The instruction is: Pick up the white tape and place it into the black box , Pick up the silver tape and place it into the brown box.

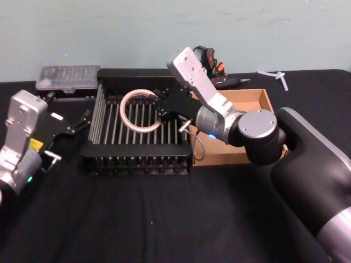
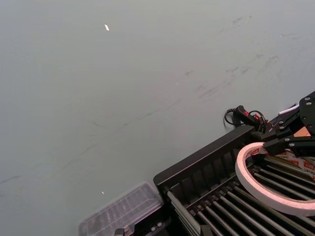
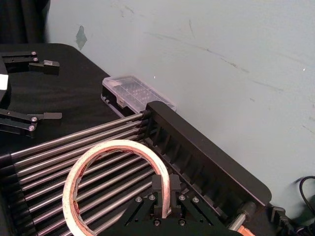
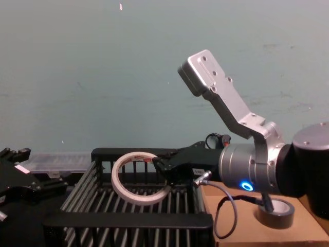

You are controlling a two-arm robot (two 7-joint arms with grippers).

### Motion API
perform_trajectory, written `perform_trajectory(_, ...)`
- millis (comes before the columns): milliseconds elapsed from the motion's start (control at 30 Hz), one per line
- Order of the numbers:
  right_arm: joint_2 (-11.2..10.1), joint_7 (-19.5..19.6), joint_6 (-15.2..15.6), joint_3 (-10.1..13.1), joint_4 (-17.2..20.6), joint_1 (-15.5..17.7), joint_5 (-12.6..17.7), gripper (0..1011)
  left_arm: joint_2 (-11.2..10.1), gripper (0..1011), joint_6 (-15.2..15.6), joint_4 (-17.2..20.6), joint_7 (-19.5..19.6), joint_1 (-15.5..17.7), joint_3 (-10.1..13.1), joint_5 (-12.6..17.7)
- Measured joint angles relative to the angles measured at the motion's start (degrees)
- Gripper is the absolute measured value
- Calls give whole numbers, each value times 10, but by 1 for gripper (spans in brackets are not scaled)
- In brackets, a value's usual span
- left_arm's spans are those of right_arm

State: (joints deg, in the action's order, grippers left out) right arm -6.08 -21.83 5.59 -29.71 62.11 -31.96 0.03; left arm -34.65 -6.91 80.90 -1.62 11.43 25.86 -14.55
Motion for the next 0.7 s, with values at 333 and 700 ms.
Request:
perform_trajectory(333, 0, 0, 0, 0, 1, 0, 0, 246, 0, 1001, 0, 0, 0, 0, 0, 0)
perform_trajectory(700, -1, -1, 0, 1, 2, 0, 1, 600, 0, 1001, 0, 0, 0, 0, 0, 0)
